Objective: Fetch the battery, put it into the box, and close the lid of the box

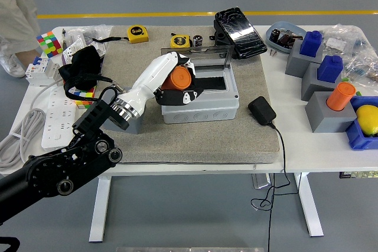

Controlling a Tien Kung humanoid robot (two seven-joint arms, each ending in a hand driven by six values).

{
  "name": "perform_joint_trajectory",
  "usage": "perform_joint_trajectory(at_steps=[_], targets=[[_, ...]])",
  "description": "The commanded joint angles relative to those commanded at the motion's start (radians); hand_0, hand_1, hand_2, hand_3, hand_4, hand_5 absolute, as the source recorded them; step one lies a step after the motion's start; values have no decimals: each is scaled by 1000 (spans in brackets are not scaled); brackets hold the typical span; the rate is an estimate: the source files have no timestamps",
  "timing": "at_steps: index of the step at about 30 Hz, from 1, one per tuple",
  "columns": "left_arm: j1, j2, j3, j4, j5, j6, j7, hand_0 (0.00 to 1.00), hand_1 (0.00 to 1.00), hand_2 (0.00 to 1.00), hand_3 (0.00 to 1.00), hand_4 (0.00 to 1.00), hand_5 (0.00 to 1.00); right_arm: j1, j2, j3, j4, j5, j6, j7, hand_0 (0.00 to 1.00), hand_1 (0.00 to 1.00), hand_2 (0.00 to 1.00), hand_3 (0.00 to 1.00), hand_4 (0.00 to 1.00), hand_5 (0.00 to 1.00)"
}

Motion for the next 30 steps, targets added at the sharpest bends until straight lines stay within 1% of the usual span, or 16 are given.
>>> perform_joint_trajectory(at_steps=[2,3,8,10,11,13,14,16,17,23,25,26,28,29,30], targets=[[-34,-13,50,26,23,17,21,200,137,186,196,507,2,1,-1,-2,0,1,0,0,703,727,721,702,998,715],[-58,-25,78,48,42,33,38,200,137,186,196,507,2,3,-1,-4,0,1,0,0,703,727,721,702,998,715],[-125,-65,142,118,91,61,103,200,139,188,197,508,2,5,-5,-14,0,4,-1,0,703,727,720,702,998,716],[-149,-83,159,152,97,52,130,200,139,188,197,508,2,5,-5,-18,0,6,-1,0,703,727,720,702,998,716],[-162,-93,169,173,92,49,141,211,147,198,213,549,2,4,-6,-21,0,7,-1,0,703,727,721,702,998,716],[-179,-105,184,204,86,45,154,211,147,198,213,549,2,3,-6,-25,-1,8,0,-1,703,727,721,702,998,716],[-195,-117,199,231,79,41,169,211,147,198,213,549,2,2,-6,-28,-1,9,0,-1,703,727,721,702,998,716],[-214,-132,215,263,66,39,186,211,147,198,213,549,2,1,-7,-31,-1,10,0,-1,703,727,721,702,998,716],[-221,-137,220,274,62,38,194,218,153,204,223,578,2,0,-7,-32,-1,10,0,-1,704,727,721,702,998,716],[-282,-197,258,369,30,30,288,221,161,210,231,573,2,2,-8,-32,1,9,0,0,704,727,721,701,998,716],[-297,-213,270,395,19,31,307,221,161,210,231,573,2,3,-8,-32,0,10,-1,0,704,727,721,701,998,716],[-305,-218,276,409,14,32,317,221,161,210,231,573,2,3,-8,-33,0,11,-1,0,704,727,721,701,998,716],[-316,-218,286,431,12,30,336,221,161,210,231,573,2,3,-9,-34,0,12,-1,0,704,727,721,701,998,716],[-321,-218,292,442,18,27,347,225,169,217,255,610,2,3,-10,-35,0,13,-1,-1,706,727,720,702,998,716],[-326,-218,295,448,27,25,357,225,169,217,255,610,2,2,-10,-37,0,14,-1,-1,706,727,720,702,998,716]])
